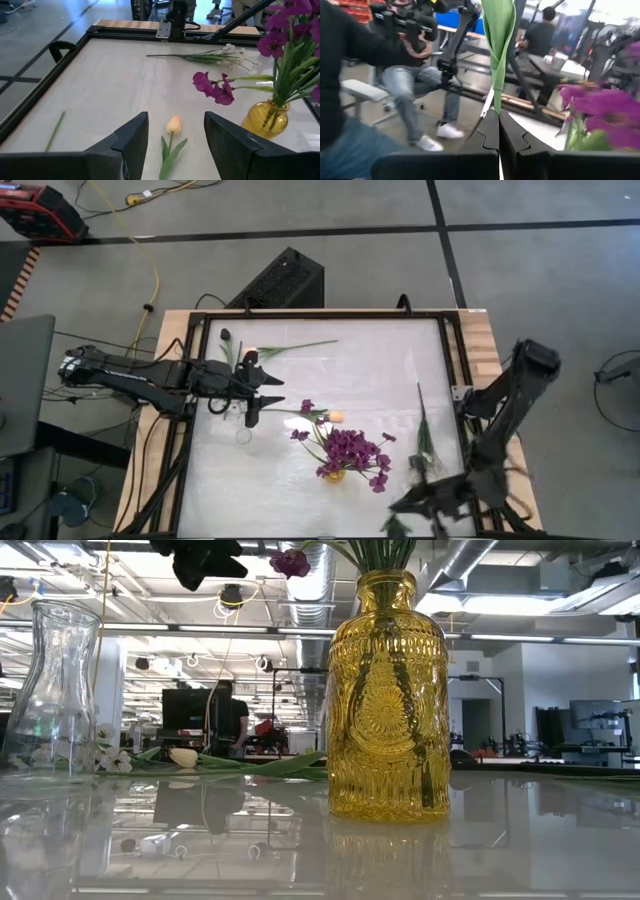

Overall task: Sort flowers into vase by color
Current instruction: Put the right black flower into the yellow vase

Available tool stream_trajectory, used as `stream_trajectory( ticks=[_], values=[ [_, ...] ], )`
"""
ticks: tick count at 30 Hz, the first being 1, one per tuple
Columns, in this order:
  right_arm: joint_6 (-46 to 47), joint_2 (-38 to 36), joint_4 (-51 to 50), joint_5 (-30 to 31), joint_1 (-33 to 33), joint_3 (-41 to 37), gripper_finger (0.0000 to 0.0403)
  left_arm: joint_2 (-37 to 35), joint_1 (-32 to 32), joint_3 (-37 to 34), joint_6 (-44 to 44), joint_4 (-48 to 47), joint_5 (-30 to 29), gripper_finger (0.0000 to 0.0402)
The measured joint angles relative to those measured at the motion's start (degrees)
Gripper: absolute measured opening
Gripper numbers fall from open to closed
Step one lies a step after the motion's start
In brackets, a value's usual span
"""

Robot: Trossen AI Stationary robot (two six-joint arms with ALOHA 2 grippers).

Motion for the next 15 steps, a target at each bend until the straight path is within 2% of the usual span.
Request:
stream_trajectory(
  ticks=[7, 10, 15],
  values=[
    [-7.3, 12.3, 23.4, -1.3, -7.0, 0.1, 0.0017, 0.0, 0.0, 0.0, 0.0, 3.0, 0.1, 0.0181],
    [-8.5, 15.8, 29.7, -5.8, -9.8, 0.3, 0.0017, 0.0, 0.0, 0.0, -0.1, 3.0, 0.3, 0.0181],
    [-14.3, 19.6, 34.1, -6.5, -12.6, 4.6, 0.0017, 0.0, 0.0, 0.0, -0.4, 2.7, 0.4, 0.0181]
  ],
)
